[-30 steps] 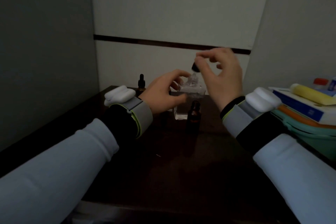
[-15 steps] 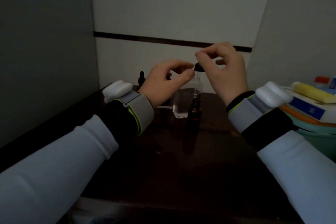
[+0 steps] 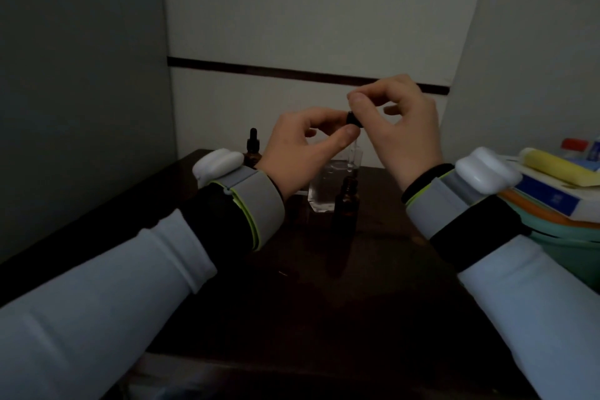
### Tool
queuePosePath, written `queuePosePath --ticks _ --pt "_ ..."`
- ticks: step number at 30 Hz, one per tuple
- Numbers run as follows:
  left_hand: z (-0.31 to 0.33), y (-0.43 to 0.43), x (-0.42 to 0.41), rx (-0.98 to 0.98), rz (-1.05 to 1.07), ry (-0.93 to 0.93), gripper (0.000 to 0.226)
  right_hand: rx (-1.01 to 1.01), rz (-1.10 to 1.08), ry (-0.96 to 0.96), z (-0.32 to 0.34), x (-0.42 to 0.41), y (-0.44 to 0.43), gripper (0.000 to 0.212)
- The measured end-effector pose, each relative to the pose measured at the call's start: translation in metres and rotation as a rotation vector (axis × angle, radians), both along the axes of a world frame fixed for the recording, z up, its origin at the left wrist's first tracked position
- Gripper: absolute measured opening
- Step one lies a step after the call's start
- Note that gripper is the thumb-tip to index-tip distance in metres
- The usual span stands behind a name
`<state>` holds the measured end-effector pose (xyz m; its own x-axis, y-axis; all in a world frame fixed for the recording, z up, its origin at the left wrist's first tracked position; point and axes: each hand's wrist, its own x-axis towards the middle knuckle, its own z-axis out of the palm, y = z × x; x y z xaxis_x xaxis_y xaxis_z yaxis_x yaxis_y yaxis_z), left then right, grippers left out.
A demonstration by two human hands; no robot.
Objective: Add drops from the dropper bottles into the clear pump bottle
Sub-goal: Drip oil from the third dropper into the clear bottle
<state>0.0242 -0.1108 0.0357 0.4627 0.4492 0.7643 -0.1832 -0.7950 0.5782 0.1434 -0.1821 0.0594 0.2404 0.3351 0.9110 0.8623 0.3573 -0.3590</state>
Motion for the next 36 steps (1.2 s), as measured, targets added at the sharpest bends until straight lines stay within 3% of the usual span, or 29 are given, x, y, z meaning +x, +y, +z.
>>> queuePosePath --ticks 36 --pt "0.0016 -0.0005 -0.0008 0.013 -0.038 0.023 0.019 0.005 0.014 0.041 0.0005 -0.0002 0.001 0.006"
